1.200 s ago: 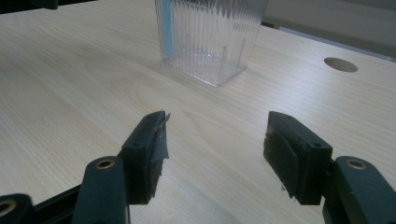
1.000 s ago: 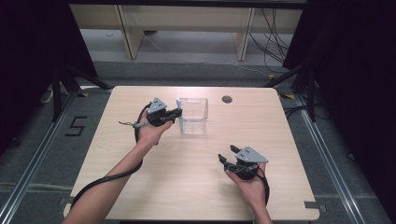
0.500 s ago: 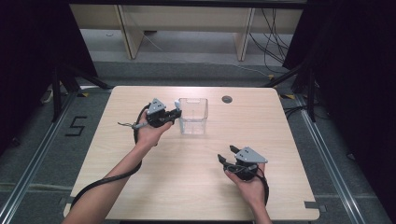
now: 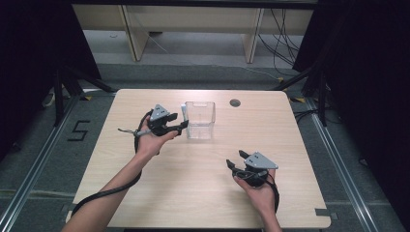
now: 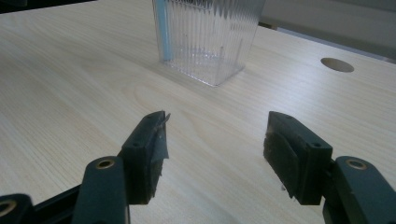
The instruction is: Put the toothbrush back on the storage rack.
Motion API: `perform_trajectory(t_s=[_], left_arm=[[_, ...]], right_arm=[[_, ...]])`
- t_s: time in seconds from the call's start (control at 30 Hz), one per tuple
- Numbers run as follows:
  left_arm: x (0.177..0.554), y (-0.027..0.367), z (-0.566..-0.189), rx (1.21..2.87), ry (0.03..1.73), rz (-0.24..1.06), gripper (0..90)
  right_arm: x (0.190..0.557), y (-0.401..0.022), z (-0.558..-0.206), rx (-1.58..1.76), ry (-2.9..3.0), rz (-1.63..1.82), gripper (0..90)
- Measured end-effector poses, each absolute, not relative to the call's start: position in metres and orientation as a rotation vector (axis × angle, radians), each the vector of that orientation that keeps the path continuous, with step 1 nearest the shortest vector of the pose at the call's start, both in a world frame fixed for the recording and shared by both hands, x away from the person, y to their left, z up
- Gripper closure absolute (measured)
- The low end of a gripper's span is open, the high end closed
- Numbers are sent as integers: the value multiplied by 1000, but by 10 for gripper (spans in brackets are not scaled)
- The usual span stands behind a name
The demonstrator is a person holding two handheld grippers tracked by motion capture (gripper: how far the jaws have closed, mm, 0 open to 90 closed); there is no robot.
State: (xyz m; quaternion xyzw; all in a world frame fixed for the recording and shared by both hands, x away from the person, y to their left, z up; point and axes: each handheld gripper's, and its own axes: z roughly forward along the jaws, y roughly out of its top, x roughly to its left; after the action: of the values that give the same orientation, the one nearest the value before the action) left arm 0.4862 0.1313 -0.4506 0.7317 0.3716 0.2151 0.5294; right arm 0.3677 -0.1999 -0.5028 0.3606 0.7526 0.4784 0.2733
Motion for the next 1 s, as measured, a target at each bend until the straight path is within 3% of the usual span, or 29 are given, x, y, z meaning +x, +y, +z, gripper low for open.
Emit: perform_trajectory(t_s=[0.3,1.0], left_arm=[[474,141,-452,1758,924,503,306],[427,180,-466,1727,932,490,303]], right_arm=[[367,-198,-503,975,2032,1283,400],[369,-200,-503,946,2041,1268,392]])
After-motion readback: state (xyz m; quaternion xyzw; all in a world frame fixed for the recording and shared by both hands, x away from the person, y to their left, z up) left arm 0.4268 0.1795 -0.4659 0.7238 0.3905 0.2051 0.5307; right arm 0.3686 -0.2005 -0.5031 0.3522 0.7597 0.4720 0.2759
